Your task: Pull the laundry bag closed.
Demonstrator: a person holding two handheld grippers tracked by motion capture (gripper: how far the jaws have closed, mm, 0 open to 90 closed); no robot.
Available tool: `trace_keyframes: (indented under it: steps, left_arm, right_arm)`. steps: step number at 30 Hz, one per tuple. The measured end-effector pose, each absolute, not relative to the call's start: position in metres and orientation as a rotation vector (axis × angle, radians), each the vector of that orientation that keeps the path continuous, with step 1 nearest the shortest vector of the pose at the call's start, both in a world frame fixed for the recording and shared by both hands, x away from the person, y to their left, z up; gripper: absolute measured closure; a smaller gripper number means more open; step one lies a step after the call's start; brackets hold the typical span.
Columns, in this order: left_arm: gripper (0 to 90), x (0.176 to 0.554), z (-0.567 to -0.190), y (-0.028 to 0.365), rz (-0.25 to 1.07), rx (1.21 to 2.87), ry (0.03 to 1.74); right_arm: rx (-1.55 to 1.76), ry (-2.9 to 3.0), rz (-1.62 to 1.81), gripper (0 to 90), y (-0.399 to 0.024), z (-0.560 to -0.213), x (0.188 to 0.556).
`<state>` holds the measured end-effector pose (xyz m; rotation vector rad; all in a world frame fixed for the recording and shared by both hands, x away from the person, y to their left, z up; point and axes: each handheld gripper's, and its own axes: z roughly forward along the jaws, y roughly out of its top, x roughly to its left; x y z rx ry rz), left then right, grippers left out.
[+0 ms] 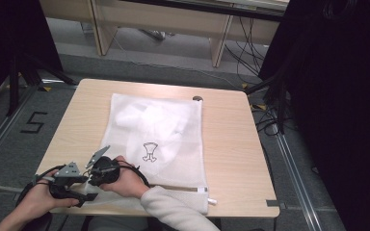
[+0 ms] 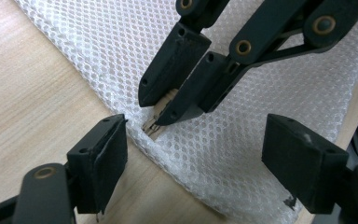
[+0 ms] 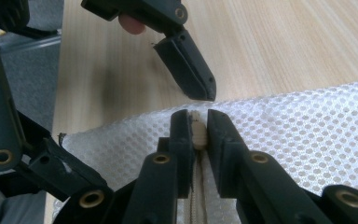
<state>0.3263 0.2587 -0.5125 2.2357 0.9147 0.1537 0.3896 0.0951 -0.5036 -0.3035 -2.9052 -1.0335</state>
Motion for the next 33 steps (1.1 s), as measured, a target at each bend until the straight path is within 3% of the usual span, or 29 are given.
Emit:
trace_keyframes:
  steps: [11,19,23,33]
  left_arm:
    - [22.6,0.327,-0.511,0.26,0.167,2.222,0.924]
    - [29.2,0.327,-0.511,0.259,0.145,2.173,0.957]
    - [41.0,0.328,-0.51,0.259,0.103,2.153,0.946]
    - [59.5,0.328,-0.509,0.26,0.029,2.113,0.965]
  right_arm:
    - [-0.322,-2.897,-1.03,82.0,0.092,-0.493,0.388]
    - [-0.323,-2.907,-1.05,82.0,0.083,-0.479,0.387]
    - [-0.327,-2.91,-1.064,82.0,0.077,-0.474,0.386]
    - [-0.312,-2.92,-1.078,82.0,0.072,-0.469,0.386]
